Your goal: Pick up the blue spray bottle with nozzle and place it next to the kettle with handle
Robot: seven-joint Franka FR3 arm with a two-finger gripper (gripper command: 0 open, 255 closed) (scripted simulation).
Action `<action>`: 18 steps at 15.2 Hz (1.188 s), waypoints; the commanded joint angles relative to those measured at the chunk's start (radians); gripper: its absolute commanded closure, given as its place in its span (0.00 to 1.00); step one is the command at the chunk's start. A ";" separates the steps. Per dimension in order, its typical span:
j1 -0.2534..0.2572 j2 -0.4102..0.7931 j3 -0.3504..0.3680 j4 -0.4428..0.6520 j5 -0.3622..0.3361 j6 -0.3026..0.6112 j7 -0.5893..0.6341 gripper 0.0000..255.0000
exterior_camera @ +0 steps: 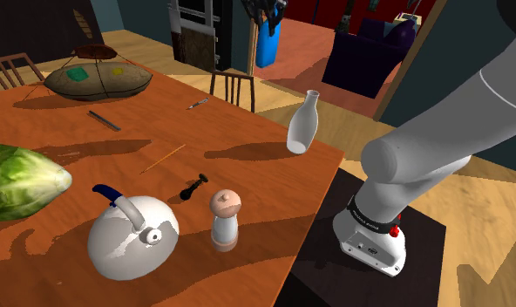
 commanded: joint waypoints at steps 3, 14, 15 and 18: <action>0.037 -0.044 0.046 -0.016 0.033 -0.045 0.062 1.00; 0.116 -0.075 0.228 0.039 0.107 -0.197 0.277 1.00; 0.120 -0.070 0.250 0.052 0.111 -0.212 0.301 1.00; 0.126 -0.045 0.324 0.097 0.117 -0.258 0.376 1.00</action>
